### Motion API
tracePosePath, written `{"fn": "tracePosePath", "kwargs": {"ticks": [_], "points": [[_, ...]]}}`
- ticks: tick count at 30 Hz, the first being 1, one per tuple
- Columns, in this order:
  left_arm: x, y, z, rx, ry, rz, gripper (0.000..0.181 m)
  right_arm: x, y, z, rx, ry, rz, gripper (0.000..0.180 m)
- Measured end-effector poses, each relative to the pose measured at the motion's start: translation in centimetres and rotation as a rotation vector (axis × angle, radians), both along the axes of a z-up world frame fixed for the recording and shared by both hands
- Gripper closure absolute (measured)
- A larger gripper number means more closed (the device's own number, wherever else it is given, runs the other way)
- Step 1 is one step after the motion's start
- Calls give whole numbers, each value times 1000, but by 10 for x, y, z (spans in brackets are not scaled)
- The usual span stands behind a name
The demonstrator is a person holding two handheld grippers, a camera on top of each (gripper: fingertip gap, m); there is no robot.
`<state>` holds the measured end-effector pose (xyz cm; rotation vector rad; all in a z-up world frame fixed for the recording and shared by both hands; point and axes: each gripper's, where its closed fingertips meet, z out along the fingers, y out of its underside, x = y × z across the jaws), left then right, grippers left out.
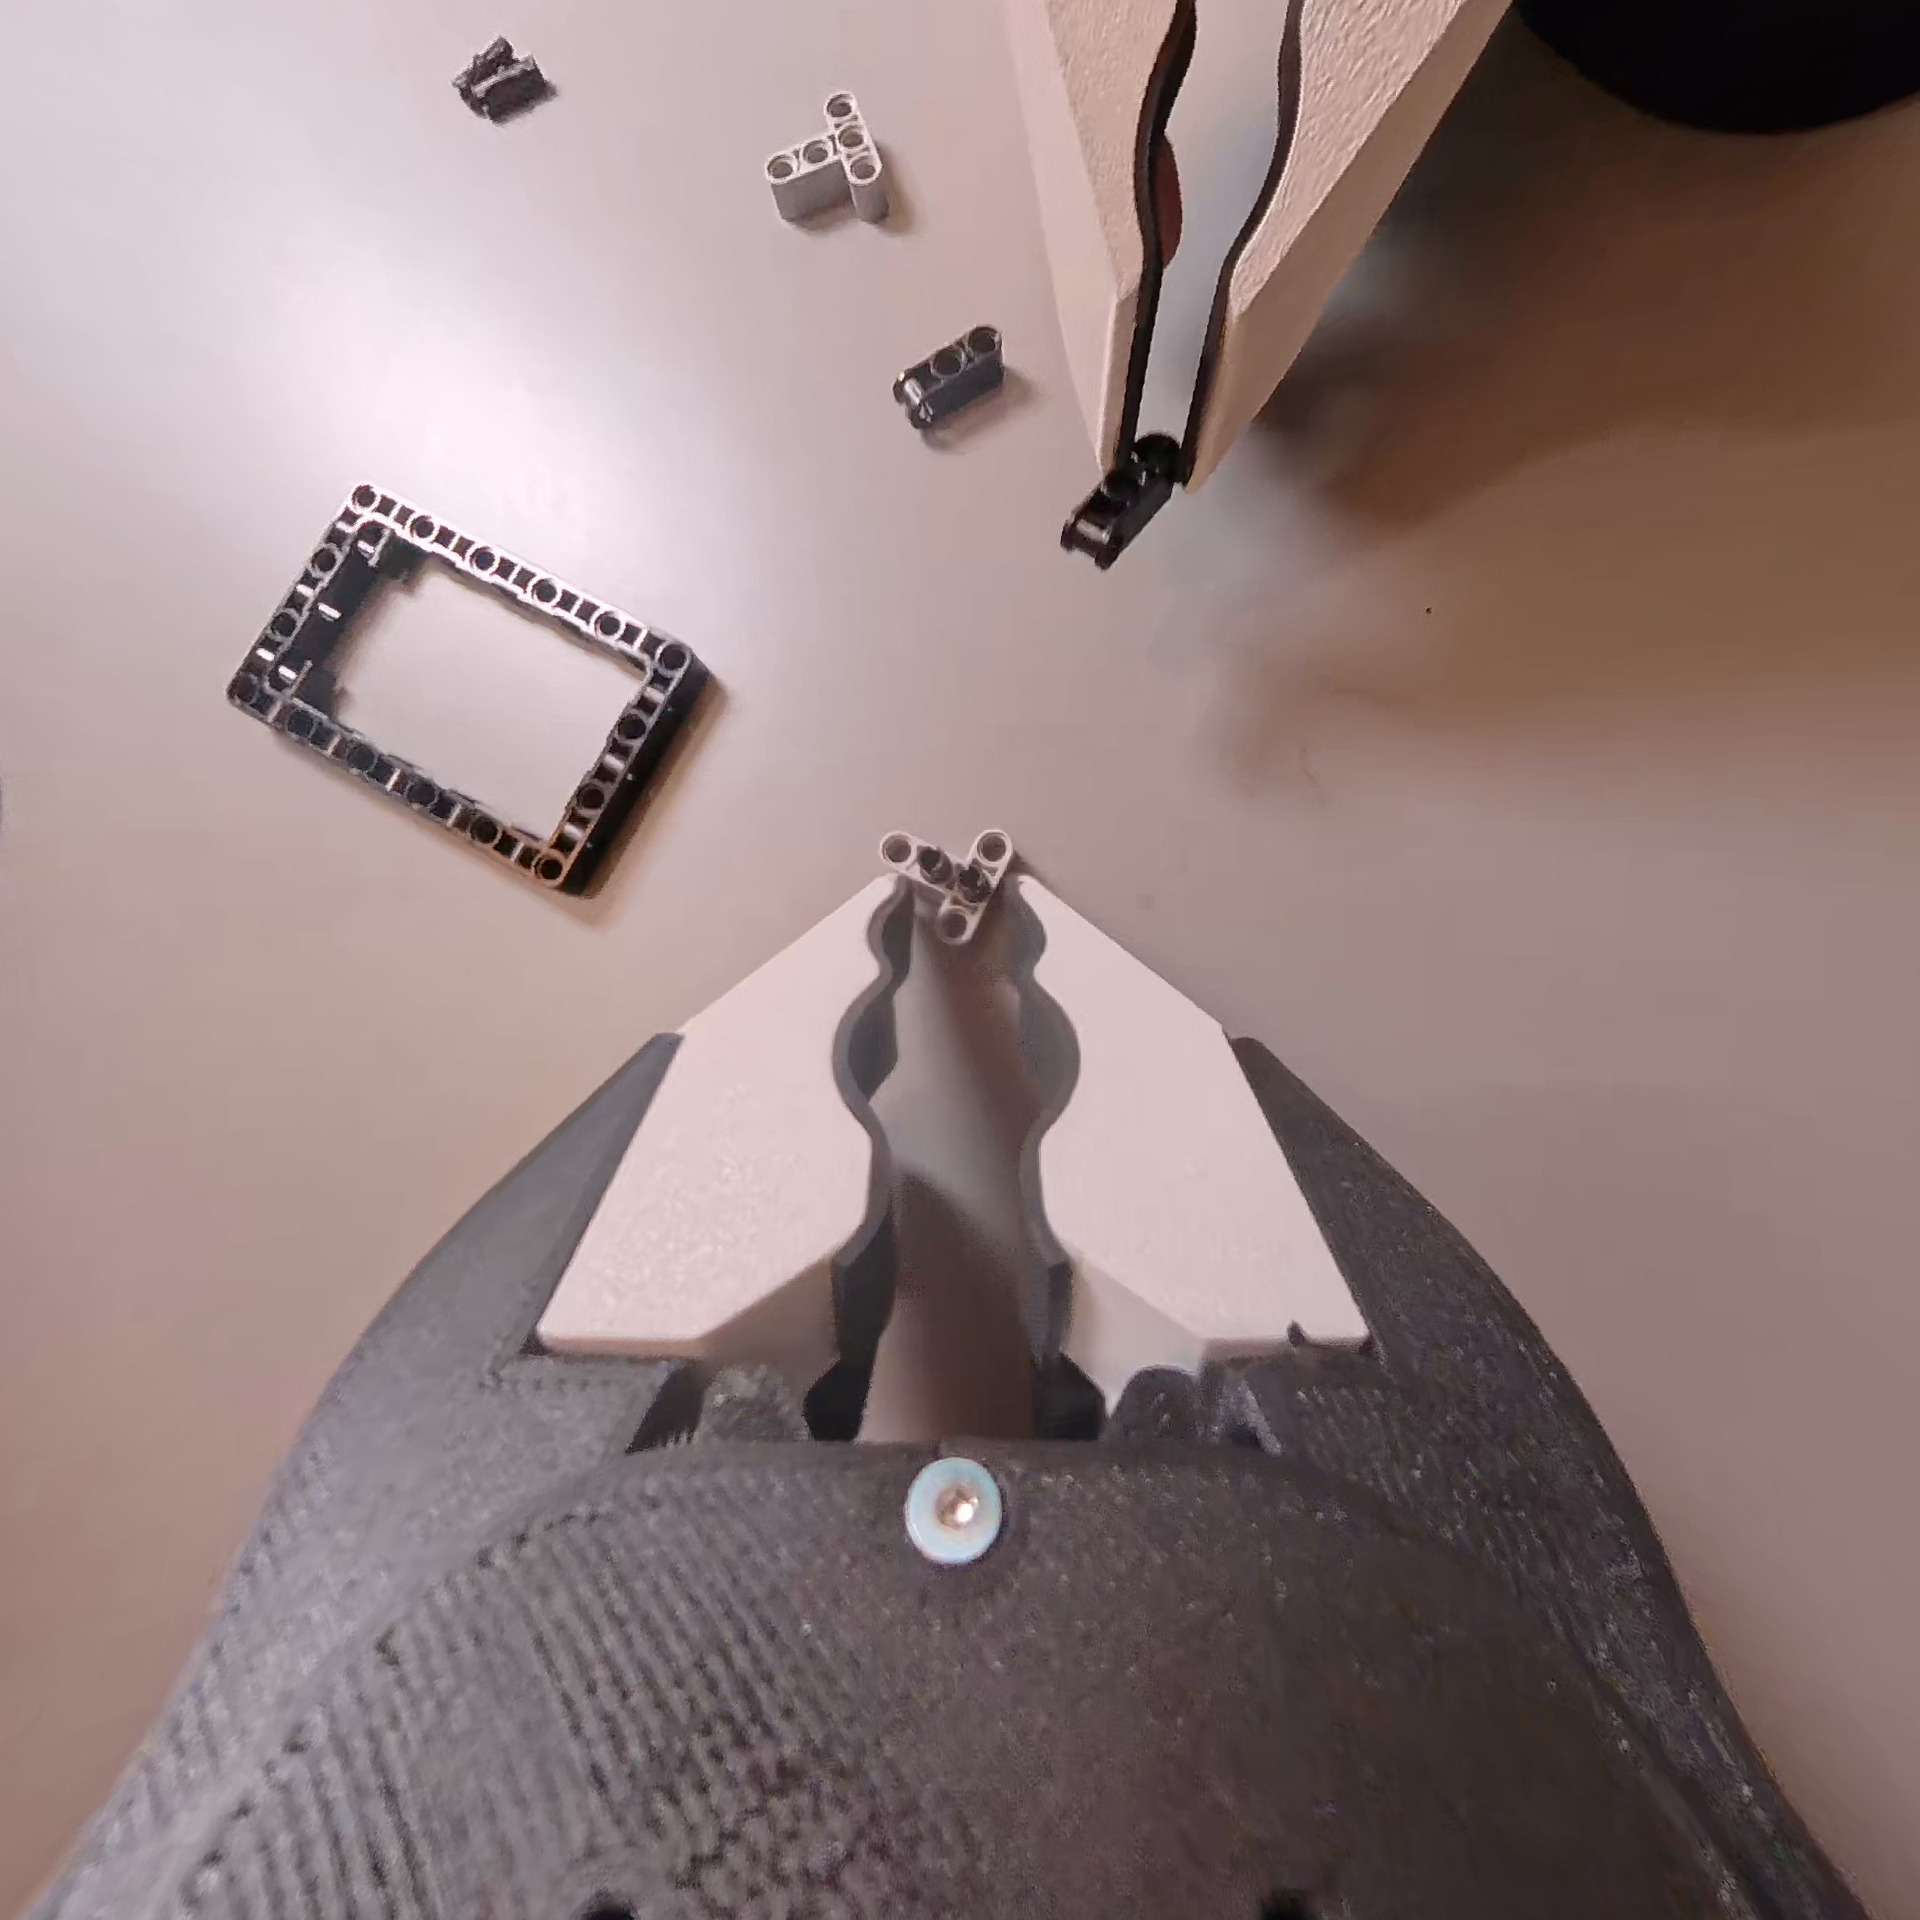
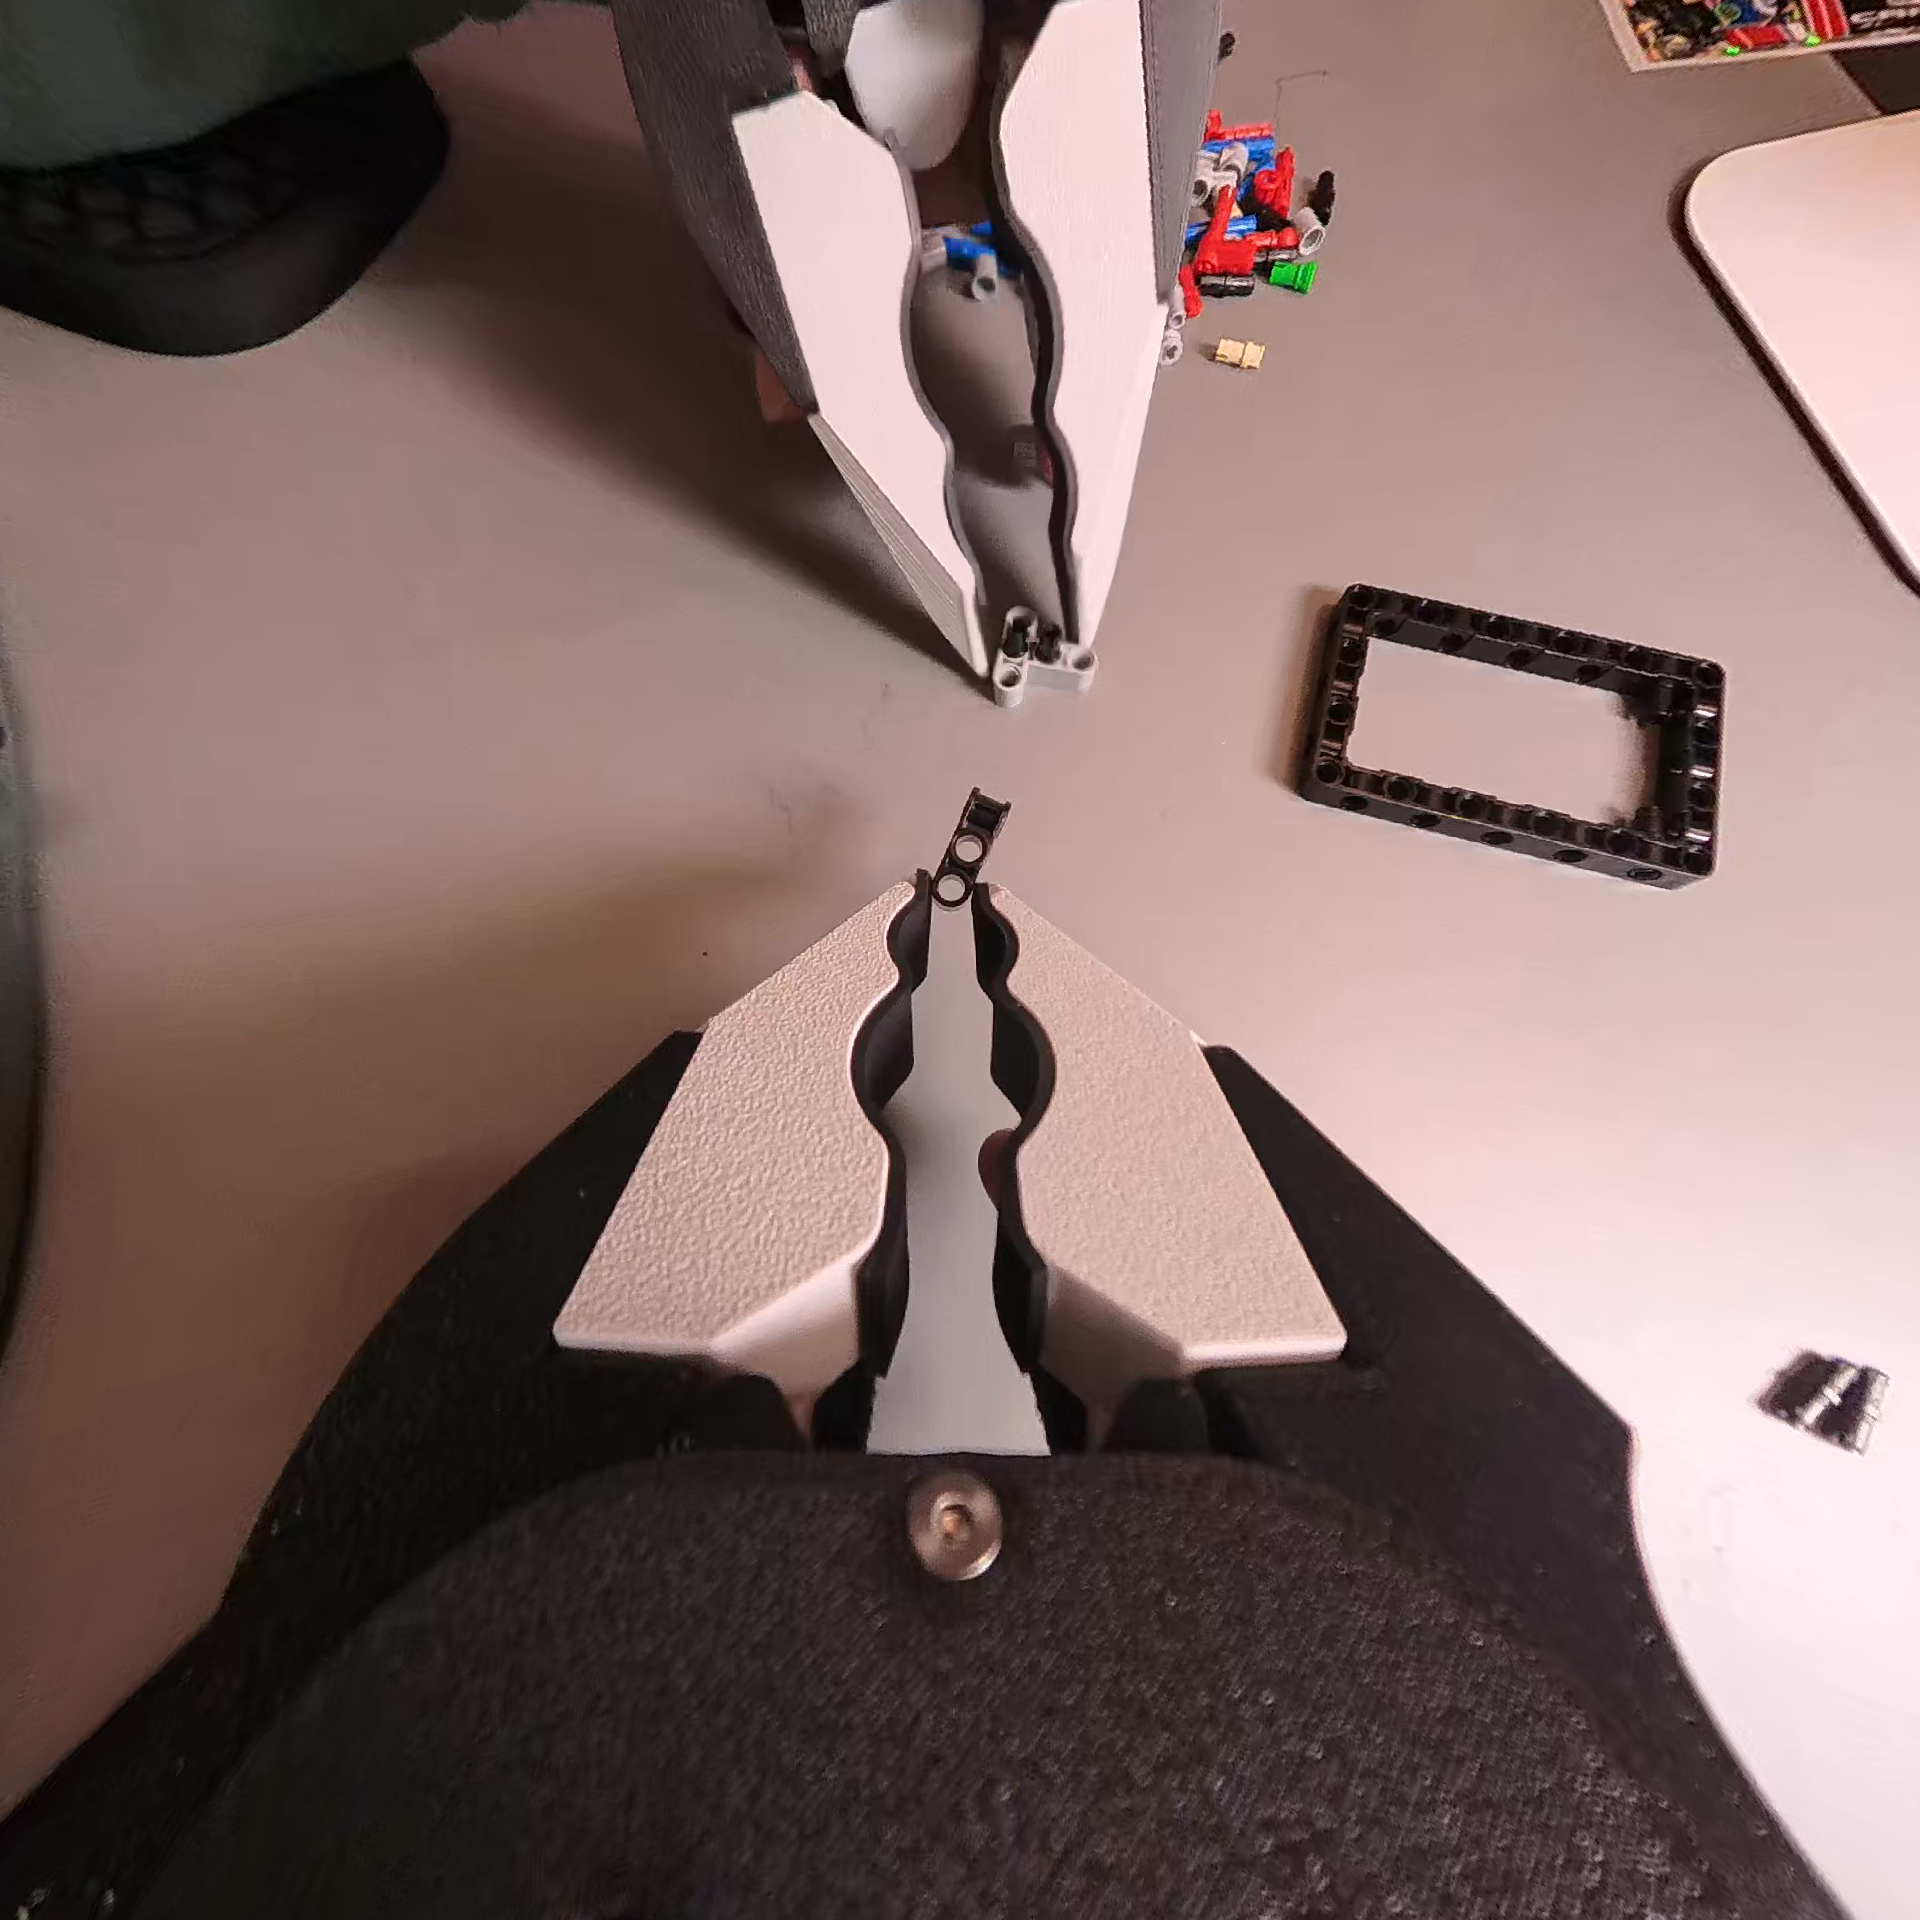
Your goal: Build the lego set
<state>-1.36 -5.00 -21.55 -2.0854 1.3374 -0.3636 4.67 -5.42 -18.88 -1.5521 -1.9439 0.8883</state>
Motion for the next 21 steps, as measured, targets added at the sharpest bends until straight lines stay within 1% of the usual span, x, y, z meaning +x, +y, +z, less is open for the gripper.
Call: {"fn": "tracePosePath", "kwargs": {"ticks": [1, 6, 8, 12, 15, 19, 21], "points": [[2, 0, -1, -1, -1, -5, 169, -1, 0, 0, -3, 3, -1, 174], [21, -7, -1, -10, -25, -118, 170, 2, -2, -1, 11, -12, 9, 174], [29, -9, -1, -26, -29, -128, 170, 5, -1, -3, 12, -28, 5, 174], [33, -12, -1, -15, 14, -24, 171, 11, -2, -4, 8, -30, -13, 174], [38, -26, -1, -9, 12, 45, 170, 14, -2, -4, 0, -23, -32, 174], [45, -49, -1, -57, -67, 110, 169, 13, -2, -3, -4, -4, -42, 174], [51, -61, 0, -81, -115, 95, 166, 13, -3, -2, -5, -2, -40, 174]]}}
